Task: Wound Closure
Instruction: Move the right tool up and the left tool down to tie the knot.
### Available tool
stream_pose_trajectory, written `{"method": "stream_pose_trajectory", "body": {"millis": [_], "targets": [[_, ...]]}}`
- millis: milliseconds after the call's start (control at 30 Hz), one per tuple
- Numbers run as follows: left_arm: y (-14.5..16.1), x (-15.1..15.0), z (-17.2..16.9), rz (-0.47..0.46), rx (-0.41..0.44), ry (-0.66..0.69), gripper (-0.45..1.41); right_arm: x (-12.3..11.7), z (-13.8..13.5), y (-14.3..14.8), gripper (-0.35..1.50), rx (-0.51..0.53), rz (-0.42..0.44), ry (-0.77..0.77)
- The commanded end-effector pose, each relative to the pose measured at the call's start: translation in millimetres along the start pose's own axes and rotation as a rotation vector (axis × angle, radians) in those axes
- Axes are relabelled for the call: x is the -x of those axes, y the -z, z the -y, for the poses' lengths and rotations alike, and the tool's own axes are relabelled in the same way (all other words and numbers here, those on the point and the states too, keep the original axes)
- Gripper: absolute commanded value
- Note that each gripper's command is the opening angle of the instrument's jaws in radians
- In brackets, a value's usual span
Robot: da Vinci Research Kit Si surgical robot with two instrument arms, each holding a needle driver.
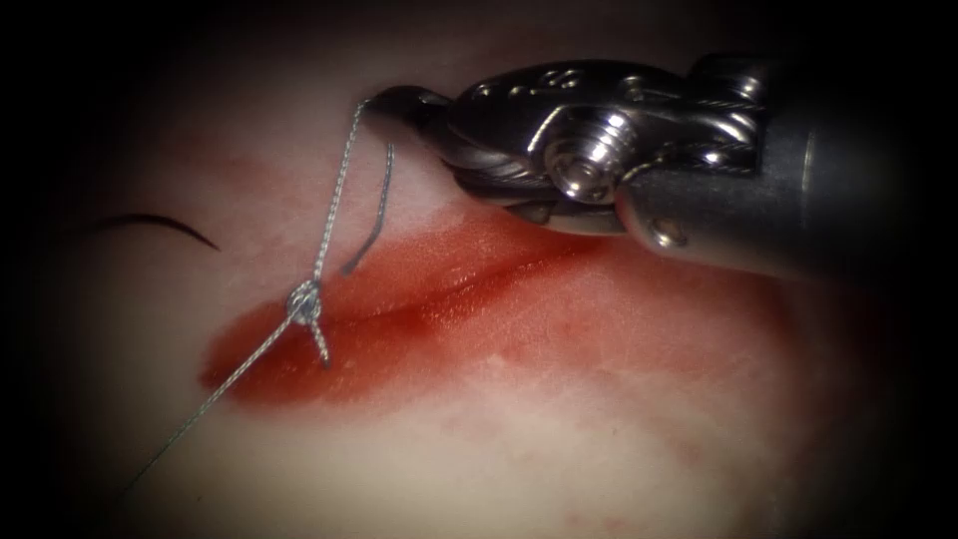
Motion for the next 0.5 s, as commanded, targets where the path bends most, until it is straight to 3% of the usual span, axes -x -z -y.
{"method": "stream_pose_trajectory", "body": {"millis": [33, 233, 500], "targets": [[0.6, 1.0, 0.3, 0.007, -0.001, -0.003, -0.45, -2.0, 0.8, -0.9, -0.35, -0.010, -0.006, 0.000], [-2.6, 3.9, 2.4, -0.012, -0.036, -0.037, -0.45, -3.1, 1.2, -2.2, -0.35, 0.007, -0.002, 0.014], [-6.9, 7.5, 3.6, -0.053, -0.006, -0.086, -0.45, -3.4, 1.4, -3.1, -0.35, 0.037, 0.016, 0.035]]}}
